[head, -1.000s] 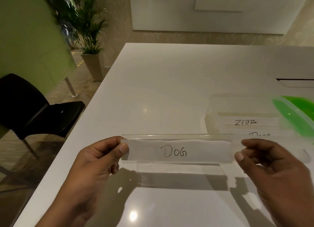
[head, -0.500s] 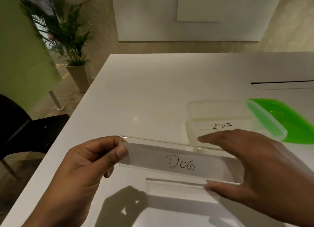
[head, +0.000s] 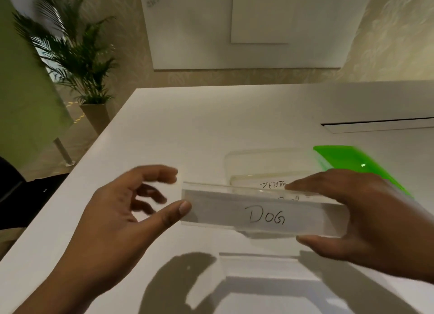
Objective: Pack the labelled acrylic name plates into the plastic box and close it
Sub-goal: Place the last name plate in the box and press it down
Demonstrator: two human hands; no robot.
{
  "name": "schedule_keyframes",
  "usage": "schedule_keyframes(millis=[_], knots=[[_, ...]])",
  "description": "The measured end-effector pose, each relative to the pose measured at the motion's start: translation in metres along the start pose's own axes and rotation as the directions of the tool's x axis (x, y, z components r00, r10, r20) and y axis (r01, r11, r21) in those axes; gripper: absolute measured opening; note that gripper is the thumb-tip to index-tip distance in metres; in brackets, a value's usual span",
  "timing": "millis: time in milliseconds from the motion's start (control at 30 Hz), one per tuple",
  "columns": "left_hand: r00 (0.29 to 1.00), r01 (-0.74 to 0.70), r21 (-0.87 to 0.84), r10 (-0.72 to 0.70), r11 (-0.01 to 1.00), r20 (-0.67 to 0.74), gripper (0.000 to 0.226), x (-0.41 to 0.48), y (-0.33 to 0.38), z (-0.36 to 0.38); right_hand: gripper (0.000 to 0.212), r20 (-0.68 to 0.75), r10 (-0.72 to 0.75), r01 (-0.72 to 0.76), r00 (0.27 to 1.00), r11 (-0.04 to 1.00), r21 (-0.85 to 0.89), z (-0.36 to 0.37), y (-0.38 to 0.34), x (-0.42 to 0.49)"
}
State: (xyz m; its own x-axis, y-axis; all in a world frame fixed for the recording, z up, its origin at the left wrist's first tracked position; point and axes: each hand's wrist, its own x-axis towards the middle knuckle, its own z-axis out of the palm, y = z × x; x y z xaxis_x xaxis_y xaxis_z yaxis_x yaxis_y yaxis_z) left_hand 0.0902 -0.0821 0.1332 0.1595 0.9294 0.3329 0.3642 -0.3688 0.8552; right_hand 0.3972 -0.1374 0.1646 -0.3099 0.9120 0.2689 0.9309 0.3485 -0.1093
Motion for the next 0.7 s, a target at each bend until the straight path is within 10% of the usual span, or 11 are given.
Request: schedule_keyframes(millis=[233,700], knots=[[0.897,-0.388,0.444,0.22,0.807,0.383,0.065,0.054,0.042,0.04,0.063,-0.054,-0.033,0.034,0.998,0.999,0.016,-0.019,0.059,0.019],[0.89,-0.372,0.693,0.024,0.617,0.456,0.058,0.12,0.025,0.112,0.066,0.118,-0.004,0.013,0.993,0.997,-0.073,0.012,0.136,0.067]])
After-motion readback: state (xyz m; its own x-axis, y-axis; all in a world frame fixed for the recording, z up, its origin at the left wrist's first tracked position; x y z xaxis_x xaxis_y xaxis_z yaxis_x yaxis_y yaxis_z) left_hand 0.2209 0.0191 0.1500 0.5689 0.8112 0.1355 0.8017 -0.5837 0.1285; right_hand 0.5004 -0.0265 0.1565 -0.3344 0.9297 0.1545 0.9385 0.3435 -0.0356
